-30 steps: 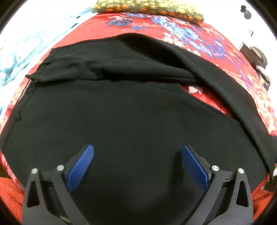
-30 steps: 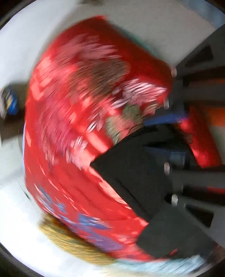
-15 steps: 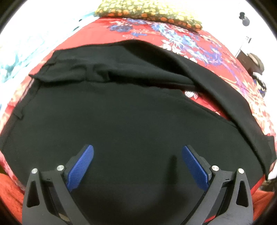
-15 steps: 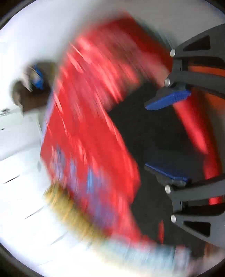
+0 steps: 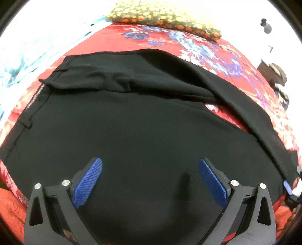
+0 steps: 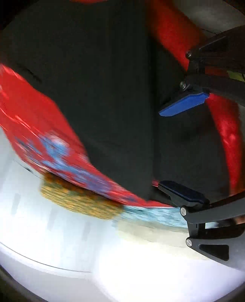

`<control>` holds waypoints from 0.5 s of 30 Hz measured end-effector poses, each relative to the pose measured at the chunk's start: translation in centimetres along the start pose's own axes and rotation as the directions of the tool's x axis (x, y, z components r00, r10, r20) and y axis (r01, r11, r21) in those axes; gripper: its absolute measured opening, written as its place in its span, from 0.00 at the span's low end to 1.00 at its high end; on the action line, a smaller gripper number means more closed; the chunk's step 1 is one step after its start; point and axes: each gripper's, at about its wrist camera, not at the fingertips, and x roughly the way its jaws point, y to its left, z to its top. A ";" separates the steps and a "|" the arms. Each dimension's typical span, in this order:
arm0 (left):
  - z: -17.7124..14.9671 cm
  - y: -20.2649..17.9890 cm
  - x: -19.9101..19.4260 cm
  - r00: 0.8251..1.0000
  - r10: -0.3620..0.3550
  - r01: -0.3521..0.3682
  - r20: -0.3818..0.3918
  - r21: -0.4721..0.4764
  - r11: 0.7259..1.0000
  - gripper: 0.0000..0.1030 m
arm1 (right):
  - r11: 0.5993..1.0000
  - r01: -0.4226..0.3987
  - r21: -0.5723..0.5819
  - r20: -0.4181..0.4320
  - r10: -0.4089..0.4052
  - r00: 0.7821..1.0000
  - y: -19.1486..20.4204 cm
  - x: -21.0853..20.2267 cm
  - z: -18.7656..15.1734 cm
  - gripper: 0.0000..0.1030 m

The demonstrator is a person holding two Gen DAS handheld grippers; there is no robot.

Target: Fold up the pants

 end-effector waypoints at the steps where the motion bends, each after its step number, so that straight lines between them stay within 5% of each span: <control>1: 0.0 0.1 0.1 1.000 -0.001 0.001 -0.003 -0.009 1.000 0.99 | 0.999 0.005 0.036 0.034 -0.006 0.999 -0.9 -0.9 0.5 0.69; 7: -0.1 -0.7 0.4 1.000 0.009 -0.009 -0.008 0.017 1.000 0.99 | 0.993 0.014 0.121 0.137 -0.031 0.990 -3.3 -3.6 2.9 0.68; 9: -0.3 -1.1 0.6 1.000 0.011 -0.011 -0.018 0.033 0.999 0.99 | 0.995 0.042 0.085 0.118 -0.052 0.992 -2.9 -3.3 3.6 0.49; 11: -0.3 -1.5 0.8 0.999 0.008 -0.006 -0.036 0.045 0.999 0.99 | 0.995 0.100 0.025 0.084 -0.102 0.991 -2.0 -3.0 3.8 0.10; 15: 2.0 -2.1 0.8 0.999 -0.028 0.030 -0.039 0.041 0.999 0.99 | 0.967 0.206 -0.149 0.108 -0.191 0.976 0.9 -3.8 4.9 0.07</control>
